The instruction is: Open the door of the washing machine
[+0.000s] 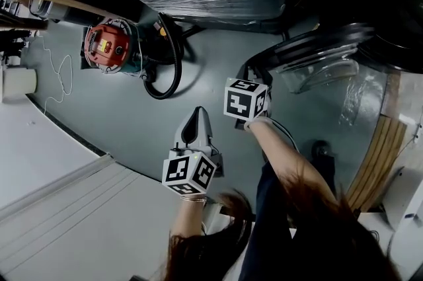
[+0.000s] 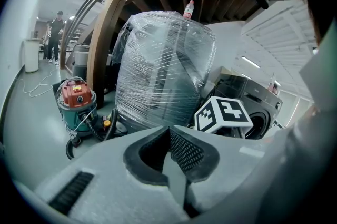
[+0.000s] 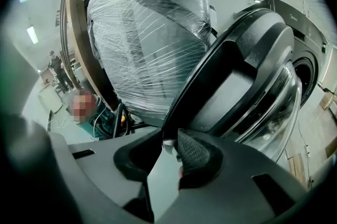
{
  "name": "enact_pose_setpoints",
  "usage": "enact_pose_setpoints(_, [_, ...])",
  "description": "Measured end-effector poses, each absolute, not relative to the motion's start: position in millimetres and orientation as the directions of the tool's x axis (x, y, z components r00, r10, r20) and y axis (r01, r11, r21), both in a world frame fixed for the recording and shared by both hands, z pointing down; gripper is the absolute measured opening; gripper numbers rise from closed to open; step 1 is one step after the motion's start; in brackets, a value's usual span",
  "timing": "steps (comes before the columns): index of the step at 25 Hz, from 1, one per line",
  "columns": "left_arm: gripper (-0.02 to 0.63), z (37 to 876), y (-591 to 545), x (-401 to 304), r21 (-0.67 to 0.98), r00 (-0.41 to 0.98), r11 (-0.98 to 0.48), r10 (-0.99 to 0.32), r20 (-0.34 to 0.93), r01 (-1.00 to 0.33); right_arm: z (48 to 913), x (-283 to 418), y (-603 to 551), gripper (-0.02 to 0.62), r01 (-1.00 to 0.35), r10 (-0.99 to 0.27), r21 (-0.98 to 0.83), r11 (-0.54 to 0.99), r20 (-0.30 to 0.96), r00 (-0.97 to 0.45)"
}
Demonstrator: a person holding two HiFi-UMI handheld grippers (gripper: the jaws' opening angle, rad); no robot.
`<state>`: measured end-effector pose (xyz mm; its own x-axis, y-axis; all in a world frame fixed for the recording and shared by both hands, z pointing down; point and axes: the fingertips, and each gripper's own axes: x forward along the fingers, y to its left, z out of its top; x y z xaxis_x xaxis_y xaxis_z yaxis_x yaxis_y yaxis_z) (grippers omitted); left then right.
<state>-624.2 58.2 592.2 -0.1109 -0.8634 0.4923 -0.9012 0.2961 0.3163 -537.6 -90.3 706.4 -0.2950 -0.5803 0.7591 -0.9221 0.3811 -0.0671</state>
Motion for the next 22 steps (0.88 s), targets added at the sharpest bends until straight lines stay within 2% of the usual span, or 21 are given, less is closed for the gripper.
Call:
enact_pose_setpoints(12, [0.012,588,53,-618,0.322,-0.091,0.271,-0.872,0.480,-0.907,693,-530,-92,0.066,-0.910,-0.609,-0.043,0.411,0.730,-0.310])
enact_pose_setpoints(22, [0.012,576,52,-589,0.318,-0.105,0.278,-0.878,0.467,-0.906,671,-497,-87,0.049,-0.883,-0.625,-0.041,0.467,0.691,-0.363])
